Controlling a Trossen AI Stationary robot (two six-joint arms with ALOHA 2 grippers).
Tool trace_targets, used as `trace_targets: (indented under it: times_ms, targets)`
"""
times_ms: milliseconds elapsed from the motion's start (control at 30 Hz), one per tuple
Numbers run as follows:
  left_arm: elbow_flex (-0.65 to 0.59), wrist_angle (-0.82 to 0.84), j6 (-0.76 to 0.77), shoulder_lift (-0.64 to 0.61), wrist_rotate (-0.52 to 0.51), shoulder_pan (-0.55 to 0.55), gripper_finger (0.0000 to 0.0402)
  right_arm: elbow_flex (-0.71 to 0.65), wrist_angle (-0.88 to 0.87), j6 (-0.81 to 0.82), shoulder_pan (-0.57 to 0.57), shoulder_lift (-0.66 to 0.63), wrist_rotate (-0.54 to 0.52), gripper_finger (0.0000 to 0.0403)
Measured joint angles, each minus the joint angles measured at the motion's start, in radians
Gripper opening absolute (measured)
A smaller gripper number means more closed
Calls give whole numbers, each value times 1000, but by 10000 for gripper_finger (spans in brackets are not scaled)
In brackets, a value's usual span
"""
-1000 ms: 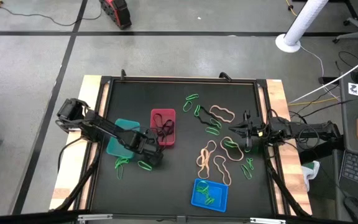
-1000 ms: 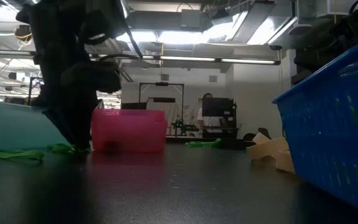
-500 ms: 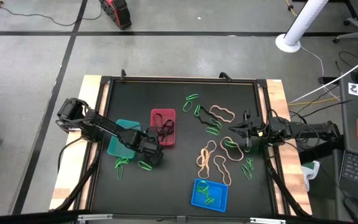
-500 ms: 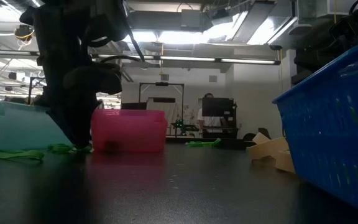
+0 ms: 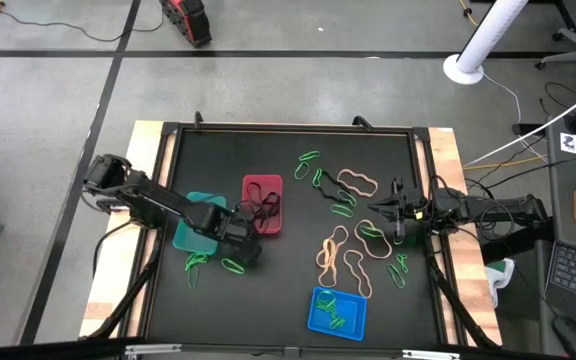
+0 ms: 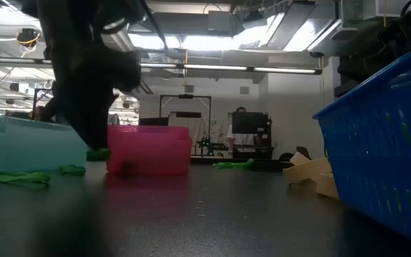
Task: Sort rubber bands into baskets
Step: Put the green rubber band into the blue bin
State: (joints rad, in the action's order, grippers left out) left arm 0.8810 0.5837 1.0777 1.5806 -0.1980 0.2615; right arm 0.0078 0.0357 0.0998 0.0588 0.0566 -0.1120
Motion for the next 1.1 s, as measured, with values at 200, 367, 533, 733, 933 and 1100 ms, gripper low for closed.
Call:
trace_targets:
  times_ms: [200,367,533,733,933,1100]
  targets:
    - [0,-41,-45,-46,85,25,2,0,0,0,0,0,0,19]
    - [1,-259,-59,-52,133,81,1,0,0,0,0,0,0,19]
    - [1,-555,-82,-52,78,136,1,0,0,0,0,0,0,19]
    - [3,-899,-158,-23,-83,193,1,0,0,0,0,0,0,19]
    - [48,-1056,-237,86,-155,216,0,0,0,0,0,0,0,19]
    - [174,-1059,-331,220,-140,216,0,0,0,0,0,0,0,19]
